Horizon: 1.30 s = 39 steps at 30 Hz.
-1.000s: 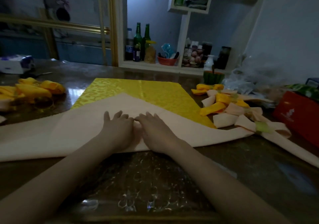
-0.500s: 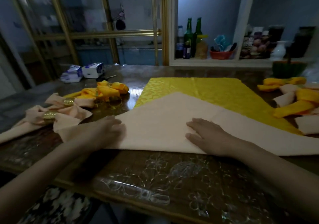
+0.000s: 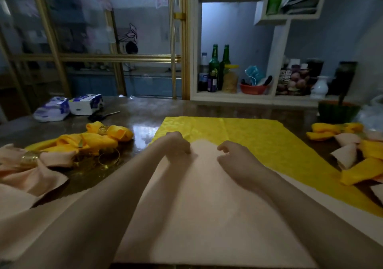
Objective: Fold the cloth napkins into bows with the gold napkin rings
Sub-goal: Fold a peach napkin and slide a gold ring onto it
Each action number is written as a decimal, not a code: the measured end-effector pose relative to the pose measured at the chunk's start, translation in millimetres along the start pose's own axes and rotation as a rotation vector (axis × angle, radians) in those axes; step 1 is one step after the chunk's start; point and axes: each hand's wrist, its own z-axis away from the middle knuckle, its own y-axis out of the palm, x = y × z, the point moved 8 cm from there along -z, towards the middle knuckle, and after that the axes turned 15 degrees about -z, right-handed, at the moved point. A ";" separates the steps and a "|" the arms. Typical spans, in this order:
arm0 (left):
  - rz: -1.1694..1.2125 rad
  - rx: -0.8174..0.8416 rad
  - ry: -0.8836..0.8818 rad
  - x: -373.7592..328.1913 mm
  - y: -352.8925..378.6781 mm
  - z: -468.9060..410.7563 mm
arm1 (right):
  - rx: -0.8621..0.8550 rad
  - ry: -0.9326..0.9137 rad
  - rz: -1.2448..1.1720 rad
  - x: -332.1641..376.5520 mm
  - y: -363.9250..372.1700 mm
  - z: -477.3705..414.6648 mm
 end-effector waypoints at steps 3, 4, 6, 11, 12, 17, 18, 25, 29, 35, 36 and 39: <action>0.075 0.179 0.010 -2.5 -0.8 -12.0 | -0.098 0.103 -0.096 -10.5 -10.0 -26.2; 0.088 0.204 0.022 -3.7 -0.1 -16.3 | -0.109 0.135 -0.103 -14.6 -10.9 -33.3; 0.127 0.161 0.053 -7.8 -2.4 -26.4 | -0.087 0.192 -0.068 -22.1 -8.9 -44.0; 0.178 -0.034 0.138 -22.0 -14.1 -23.3 | -0.047 0.207 0.048 -27.7 -14.3 -52.1; 0.196 -0.059 0.156 -22.8 -15.4 -22.6 | -0.060 0.196 0.030 -27.5 -16.1 -53.0; 0.424 -0.076 0.165 -16.2 -12.0 -24.0 | -0.084 0.124 -0.018 -28.1 -13.9 -57.6; 0.470 -0.080 0.168 -15.5 -10.6 -23.3 | -0.077 0.119 0.002 -29.0 -11.4 -58.1; 0.594 -0.197 0.219 -20.5 -7.8 -13.4 | -0.082 0.155 0.046 -28.4 -4.0 -55.3; 0.604 -0.250 0.281 -24.5 -15.6 -6.6 | -0.038 0.192 0.088 -20.8 0.6 -51.9; 0.406 -0.425 0.401 -25.2 -29.4 22.0 | -0.184 0.109 -0.137 -12.1 -1.6 -50.5; 0.374 -0.430 0.427 -25.0 -27.1 28.8 | -0.258 0.077 -0.209 -11.2 -5.7 -47.7; 0.264 -0.367 0.455 -26.2 -11.8 38.0 | -0.289 0.020 -0.189 -13.3 -5.7 -43.7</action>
